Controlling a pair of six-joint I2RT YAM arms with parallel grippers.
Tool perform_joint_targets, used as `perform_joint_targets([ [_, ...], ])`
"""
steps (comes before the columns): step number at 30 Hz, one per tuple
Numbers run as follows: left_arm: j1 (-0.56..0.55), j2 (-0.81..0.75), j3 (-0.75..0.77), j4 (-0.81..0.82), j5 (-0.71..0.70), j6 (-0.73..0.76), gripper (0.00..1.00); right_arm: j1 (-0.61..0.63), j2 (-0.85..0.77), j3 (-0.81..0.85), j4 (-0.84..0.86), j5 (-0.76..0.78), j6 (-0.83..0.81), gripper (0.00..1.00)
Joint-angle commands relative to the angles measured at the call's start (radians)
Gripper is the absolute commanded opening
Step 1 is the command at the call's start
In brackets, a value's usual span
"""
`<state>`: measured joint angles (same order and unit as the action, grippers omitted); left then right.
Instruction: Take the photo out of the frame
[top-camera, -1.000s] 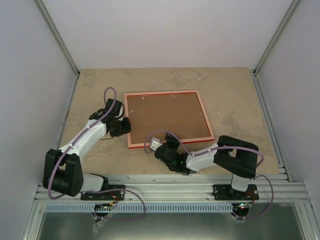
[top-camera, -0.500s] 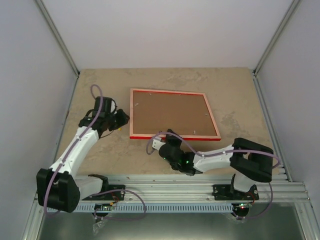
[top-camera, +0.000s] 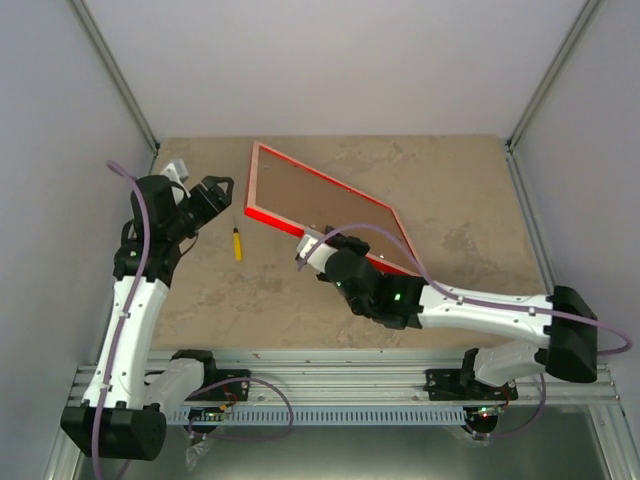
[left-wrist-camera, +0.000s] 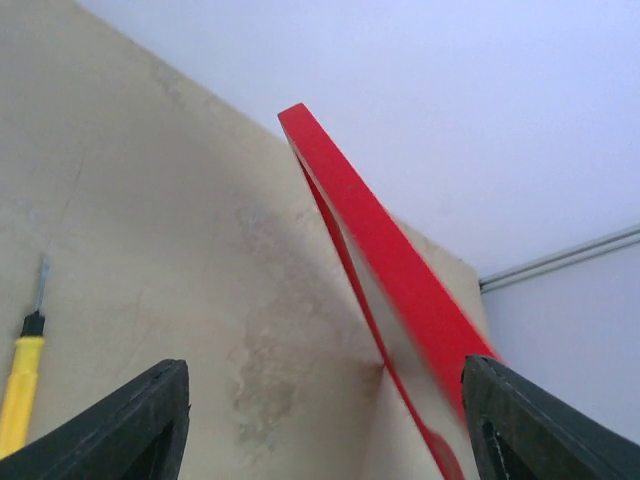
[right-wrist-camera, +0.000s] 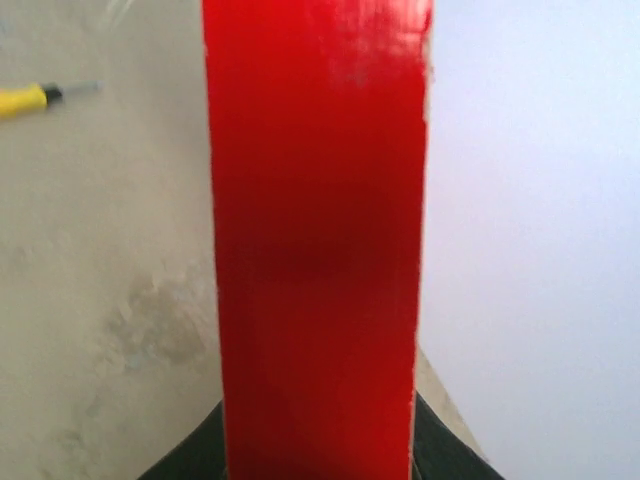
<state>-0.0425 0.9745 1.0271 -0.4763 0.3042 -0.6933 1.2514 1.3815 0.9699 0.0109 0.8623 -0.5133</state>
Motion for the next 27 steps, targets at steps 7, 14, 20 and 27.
perform_joint_targets([
  [7, 0.005, -0.006, 0.059, -0.014, -0.041, 0.037, 0.81, -0.112, -0.142, 0.284, -0.186, -0.335, 0.398, 0.00],
  [14, 0.004, 0.001, 0.049, -0.016, -0.021, 0.050, 0.83, -0.254, -0.172, 0.376, -0.216, -0.627, 0.649, 0.00],
  [20, 0.005, 0.021, 0.042, -0.039, 0.002, 0.074, 0.85, -0.414, -0.204, 0.346, -0.186, -0.849, 0.901, 0.00],
  [27, 0.005, 0.060, 0.030, -0.066, 0.035, 0.094, 0.86, -0.646, -0.245, 0.178, -0.071, -1.075, 1.242, 0.01],
])
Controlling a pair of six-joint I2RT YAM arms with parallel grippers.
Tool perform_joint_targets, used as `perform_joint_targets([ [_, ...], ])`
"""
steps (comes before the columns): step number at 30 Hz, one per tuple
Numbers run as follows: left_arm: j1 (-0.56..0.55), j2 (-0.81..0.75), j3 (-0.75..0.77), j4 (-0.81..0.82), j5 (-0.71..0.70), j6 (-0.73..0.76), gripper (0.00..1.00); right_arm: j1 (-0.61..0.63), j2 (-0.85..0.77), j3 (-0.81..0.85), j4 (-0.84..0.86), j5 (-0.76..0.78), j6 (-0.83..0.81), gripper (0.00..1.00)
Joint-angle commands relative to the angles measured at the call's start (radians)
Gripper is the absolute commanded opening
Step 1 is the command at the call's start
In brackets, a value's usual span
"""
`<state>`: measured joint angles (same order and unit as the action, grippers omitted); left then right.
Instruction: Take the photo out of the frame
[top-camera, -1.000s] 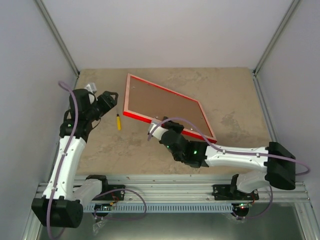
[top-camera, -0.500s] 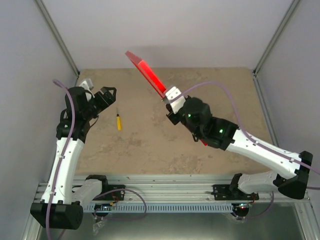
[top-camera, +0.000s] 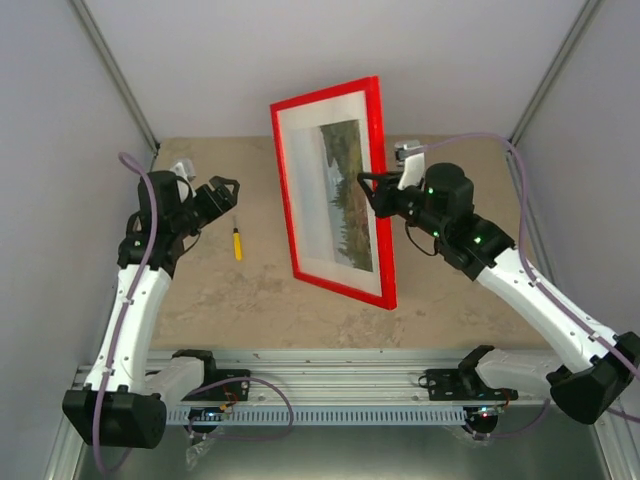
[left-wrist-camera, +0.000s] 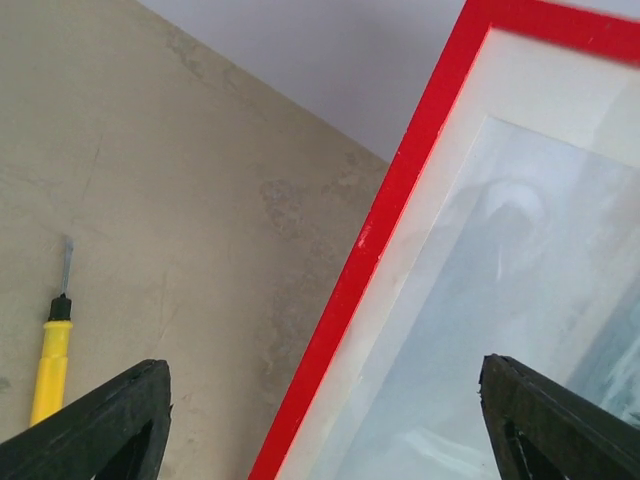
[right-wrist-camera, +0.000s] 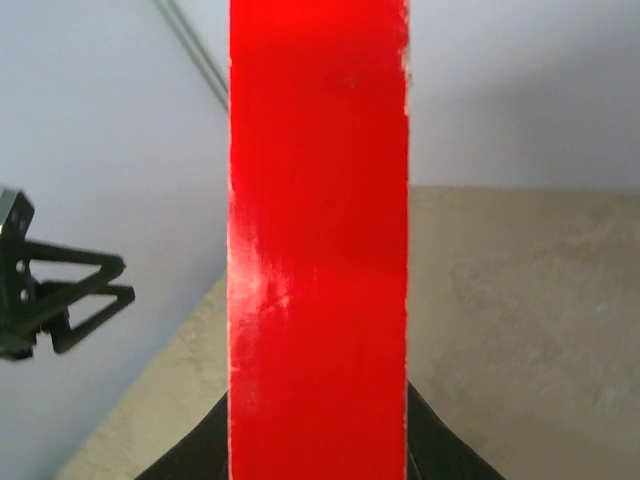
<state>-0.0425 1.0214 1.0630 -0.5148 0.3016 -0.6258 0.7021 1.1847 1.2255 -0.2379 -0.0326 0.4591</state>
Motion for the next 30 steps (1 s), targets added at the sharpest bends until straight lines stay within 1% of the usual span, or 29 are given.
perform_joint_targets([
  [1, 0.005, 0.016, -0.009, -0.029, 0.042, 0.030, 0.86, -0.122, -0.052, -0.118, 0.208, -0.207, 0.314, 0.01],
  [3, 0.005, 0.025, -0.016, -0.038, 0.050, 0.038, 0.86, -0.173, -0.048, -0.195, 0.233, -0.260, 0.408, 0.01],
  [7, 0.004, 0.043, -0.040, -0.057, 0.052, 0.056, 0.88, -0.224, -0.039, -0.319, 0.357, -0.290, 0.494, 0.01],
  [9, 0.004, 0.043, -0.058, -0.061, 0.050, 0.063, 0.88, -0.256, -0.024, -0.386, 0.422, -0.336, 0.553, 0.01],
  [15, 0.004, 0.051, -0.105, -0.071, 0.039, 0.081, 0.88, -0.303, 0.068, -0.504, 0.553, -0.406, 0.622, 0.00],
  [22, 0.004, 0.055, -0.145, -0.084, 0.016, 0.102, 0.89, -0.309, 0.224, -0.560, 0.689, -0.458, 0.652, 0.01],
  [30, 0.004, 0.075, -0.183, -0.104, -0.020, 0.128, 0.90, -0.309, 0.475, -0.532, 0.828, -0.555, 0.654, 0.01],
])
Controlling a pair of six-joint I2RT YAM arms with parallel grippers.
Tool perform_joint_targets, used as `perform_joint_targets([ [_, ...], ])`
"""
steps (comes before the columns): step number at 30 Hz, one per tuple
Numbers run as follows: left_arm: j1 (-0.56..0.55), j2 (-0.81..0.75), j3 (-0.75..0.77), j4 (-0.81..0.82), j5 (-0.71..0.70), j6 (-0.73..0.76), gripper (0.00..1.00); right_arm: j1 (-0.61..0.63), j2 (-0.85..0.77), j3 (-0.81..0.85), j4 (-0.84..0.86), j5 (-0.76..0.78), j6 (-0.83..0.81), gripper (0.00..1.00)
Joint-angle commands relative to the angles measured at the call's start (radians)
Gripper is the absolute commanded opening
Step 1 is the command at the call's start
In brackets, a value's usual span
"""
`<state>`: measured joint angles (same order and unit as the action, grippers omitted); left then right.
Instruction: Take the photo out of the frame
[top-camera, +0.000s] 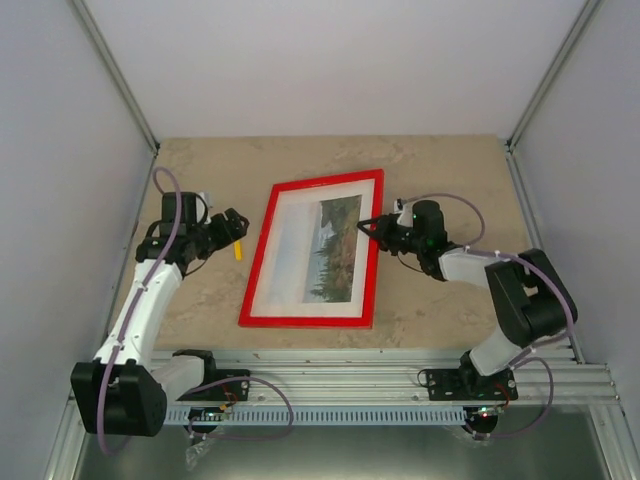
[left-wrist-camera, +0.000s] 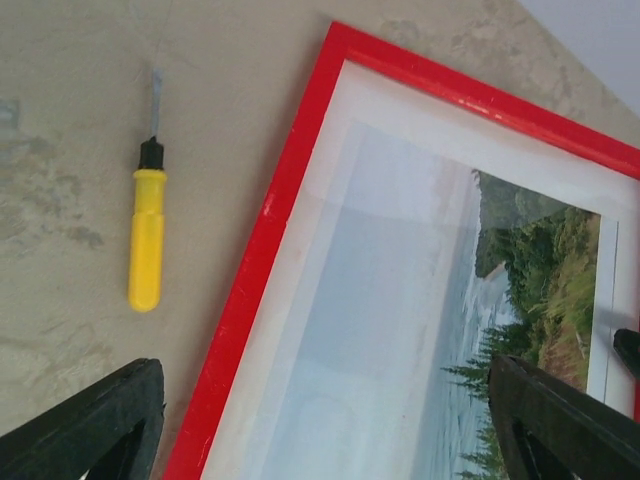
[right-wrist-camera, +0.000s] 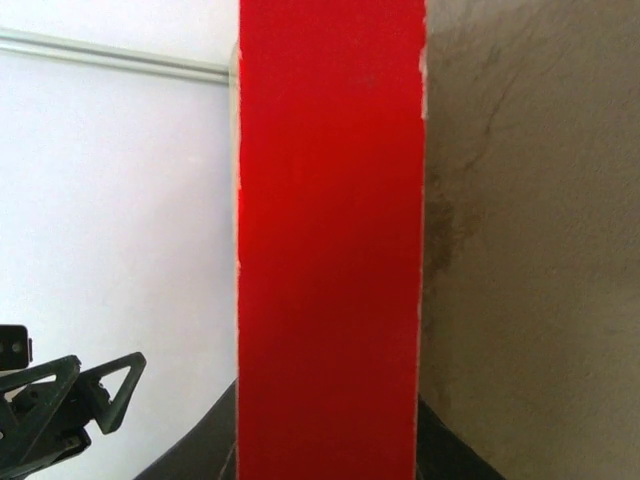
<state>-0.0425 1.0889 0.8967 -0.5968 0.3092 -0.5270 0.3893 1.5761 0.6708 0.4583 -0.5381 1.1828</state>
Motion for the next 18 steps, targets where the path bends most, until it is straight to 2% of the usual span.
perform_joint_targets([
  [1, 0.004, 0.010, -0.020, -0.024, -0.032, 0.028, 0.90, 0.005, 0.108, 0.028, 0.143, -0.055, -0.070, 0.01],
  [10, 0.004, 0.065, -0.052, -0.018, -0.078, 0.031, 0.95, 0.020, 0.289, 0.129, 0.127, -0.068, -0.098, 0.02],
  [16, 0.004, 0.116, -0.066, -0.022, -0.104, 0.037, 0.98, 0.029, 0.368, 0.167, 0.085, -0.068, -0.122, 0.17],
  [18, 0.005, 0.135, -0.072, -0.024, -0.111, 0.041, 0.98, 0.028, 0.368, 0.166, 0.053, -0.049, -0.143, 0.24],
])
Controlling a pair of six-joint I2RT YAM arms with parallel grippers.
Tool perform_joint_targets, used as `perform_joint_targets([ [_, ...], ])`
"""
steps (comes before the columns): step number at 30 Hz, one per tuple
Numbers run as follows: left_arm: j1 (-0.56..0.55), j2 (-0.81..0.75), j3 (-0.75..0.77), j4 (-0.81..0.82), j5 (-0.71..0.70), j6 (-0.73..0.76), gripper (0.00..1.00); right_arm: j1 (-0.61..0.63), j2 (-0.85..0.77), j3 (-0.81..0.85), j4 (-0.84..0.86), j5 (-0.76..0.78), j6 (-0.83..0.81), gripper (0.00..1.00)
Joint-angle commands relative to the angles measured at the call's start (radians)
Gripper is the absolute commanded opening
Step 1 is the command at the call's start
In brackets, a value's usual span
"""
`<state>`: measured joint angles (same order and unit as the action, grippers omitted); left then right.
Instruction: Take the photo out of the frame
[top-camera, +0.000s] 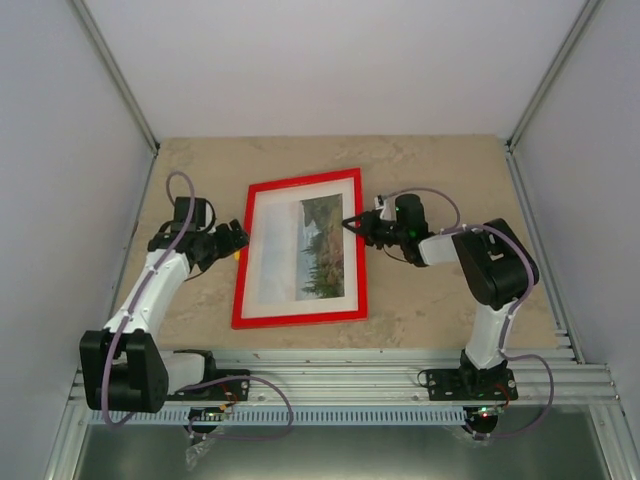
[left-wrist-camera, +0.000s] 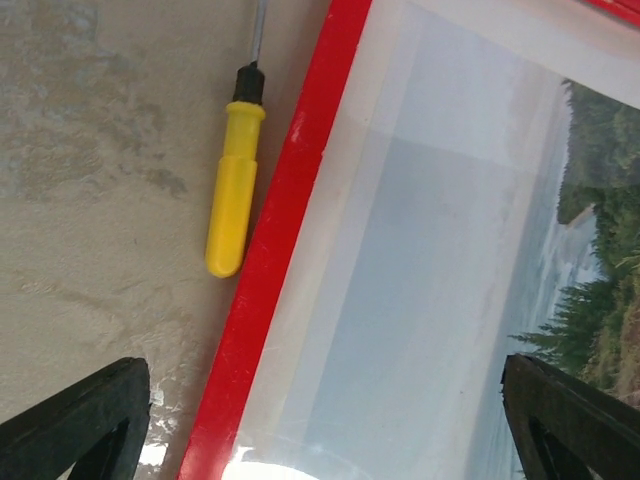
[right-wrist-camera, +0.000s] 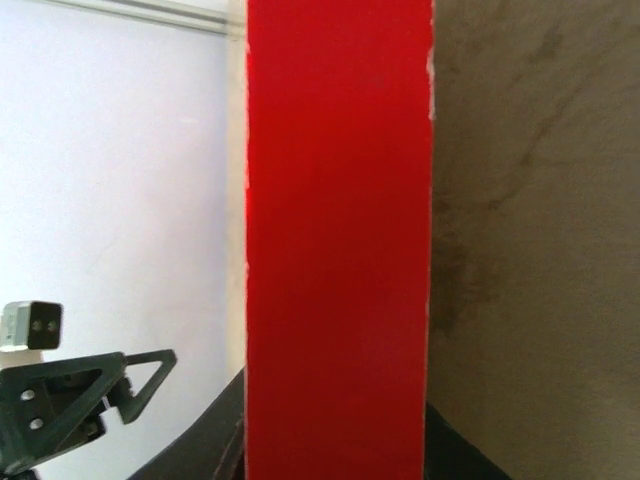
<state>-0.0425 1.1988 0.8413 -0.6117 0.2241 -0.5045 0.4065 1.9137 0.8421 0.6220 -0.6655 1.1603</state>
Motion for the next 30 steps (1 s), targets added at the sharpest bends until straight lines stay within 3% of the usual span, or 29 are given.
perform_joint_targets([
  [1, 0.004, 0.031, -0.021, -0.010, -0.031, 0.020, 0.98, 0.012, 0.028, -0.005, -0.126, 0.084, -0.134, 0.28],
  [11, 0.003, 0.091, -0.044, 0.000, -0.029, 0.015, 0.98, 0.008, -0.070, 0.003, -0.393, 0.198, -0.343, 0.52],
  [16, -0.001, 0.141, -0.038, -0.010, -0.035, 0.014, 0.99, 0.011, -0.165, 0.049, -0.661, 0.304, -0.474, 0.66],
  [23, -0.076, 0.214, -0.008, -0.024, -0.113, 0.009, 1.00, 0.074, -0.272, 0.100, -0.912, 0.495, -0.589, 0.67],
  [30, -0.120, 0.276, 0.014, -0.030, -0.191, 0.015, 0.99, 0.198, -0.261, 0.120, -0.968, 0.688, -0.556, 0.64],
])
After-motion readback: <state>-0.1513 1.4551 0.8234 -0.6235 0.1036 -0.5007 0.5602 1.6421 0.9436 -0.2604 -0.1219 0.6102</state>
